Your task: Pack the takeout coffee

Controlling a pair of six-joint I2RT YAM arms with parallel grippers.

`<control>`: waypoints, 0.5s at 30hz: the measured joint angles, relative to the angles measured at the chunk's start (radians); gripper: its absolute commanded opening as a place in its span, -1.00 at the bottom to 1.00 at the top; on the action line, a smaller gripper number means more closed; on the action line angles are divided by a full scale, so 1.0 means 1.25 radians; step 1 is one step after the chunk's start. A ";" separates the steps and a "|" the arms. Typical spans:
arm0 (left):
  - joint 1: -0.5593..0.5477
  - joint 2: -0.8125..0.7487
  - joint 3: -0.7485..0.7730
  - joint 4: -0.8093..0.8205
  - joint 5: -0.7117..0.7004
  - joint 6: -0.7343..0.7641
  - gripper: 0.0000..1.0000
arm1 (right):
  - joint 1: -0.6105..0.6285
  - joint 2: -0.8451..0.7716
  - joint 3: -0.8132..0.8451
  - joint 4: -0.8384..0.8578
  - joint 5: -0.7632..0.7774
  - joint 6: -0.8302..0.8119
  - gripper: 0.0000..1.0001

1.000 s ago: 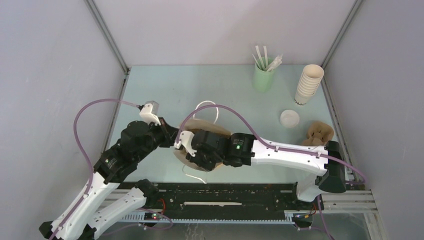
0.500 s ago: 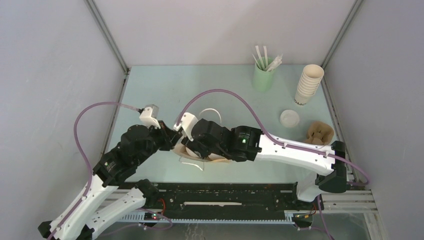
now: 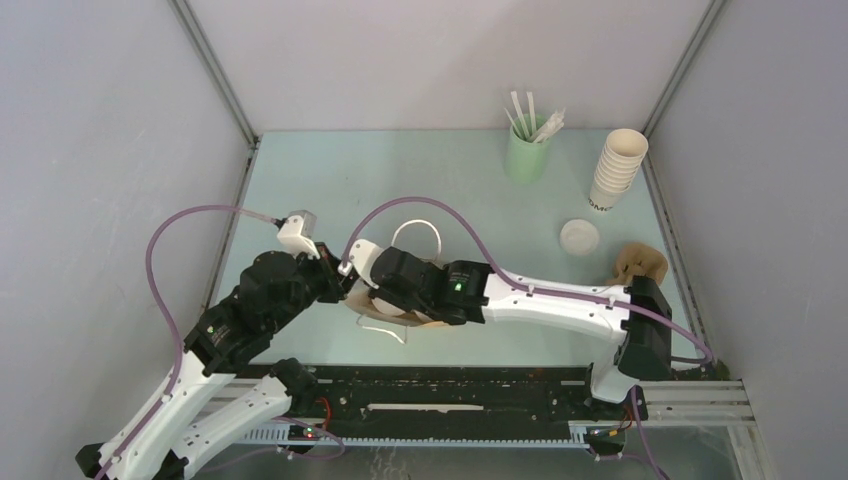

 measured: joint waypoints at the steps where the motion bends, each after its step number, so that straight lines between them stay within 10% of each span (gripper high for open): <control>1: 0.000 0.000 0.000 0.000 -0.001 0.000 -1.00 | -0.001 0.005 -0.012 0.013 0.000 -0.009 -0.74; 15: 0.000 0.010 0.002 -0.003 -0.031 0.002 -1.00 | -0.018 0.042 -0.099 0.183 -0.023 -0.054 -0.87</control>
